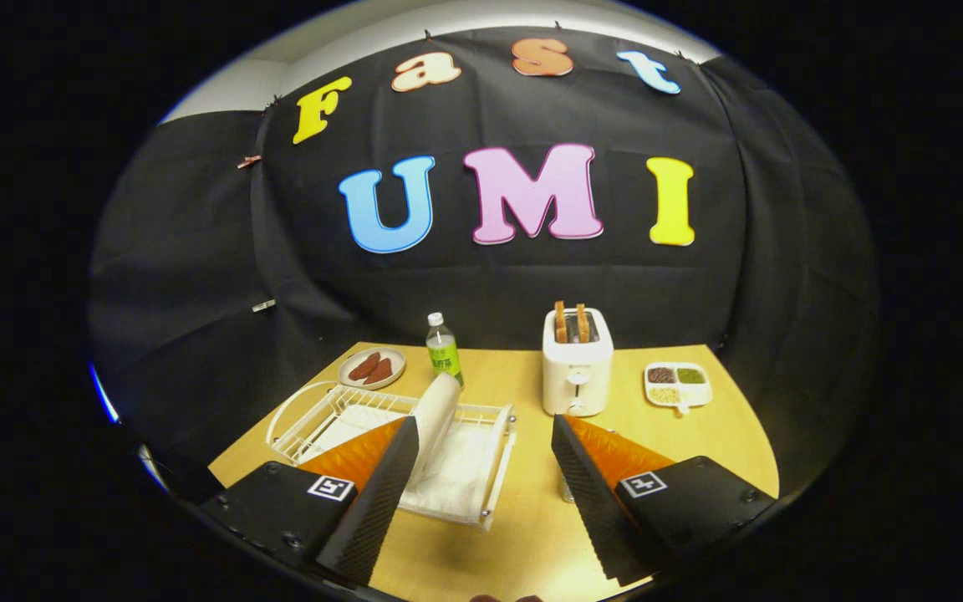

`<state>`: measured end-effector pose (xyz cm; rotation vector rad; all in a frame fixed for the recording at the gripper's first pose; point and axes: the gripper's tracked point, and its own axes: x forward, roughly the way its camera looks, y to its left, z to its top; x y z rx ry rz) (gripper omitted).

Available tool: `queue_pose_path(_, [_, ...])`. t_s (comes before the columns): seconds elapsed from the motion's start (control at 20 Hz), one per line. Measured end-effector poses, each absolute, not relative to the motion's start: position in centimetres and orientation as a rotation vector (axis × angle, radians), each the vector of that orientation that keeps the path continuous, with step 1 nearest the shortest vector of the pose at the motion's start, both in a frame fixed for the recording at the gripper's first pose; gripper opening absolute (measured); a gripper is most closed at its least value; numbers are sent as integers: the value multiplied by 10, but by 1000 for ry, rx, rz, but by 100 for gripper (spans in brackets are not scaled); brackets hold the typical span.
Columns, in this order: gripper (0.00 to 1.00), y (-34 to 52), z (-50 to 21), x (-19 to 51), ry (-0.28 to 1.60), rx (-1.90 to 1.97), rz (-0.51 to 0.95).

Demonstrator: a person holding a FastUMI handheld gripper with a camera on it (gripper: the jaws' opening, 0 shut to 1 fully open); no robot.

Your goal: Take the plate from the dish rack, then take the spoon from the basket and place it into the plate.

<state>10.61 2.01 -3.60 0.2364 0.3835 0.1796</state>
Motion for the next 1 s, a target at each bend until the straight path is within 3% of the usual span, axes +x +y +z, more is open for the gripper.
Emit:
queue_pose_path(0.2, [99,49,-44,133,554,377,227])
queue_pose_path(0.5, [99,93,-62,172,665,338,272])
queue_pose_path(1.0, [94,93,-127,207,838,250,174])
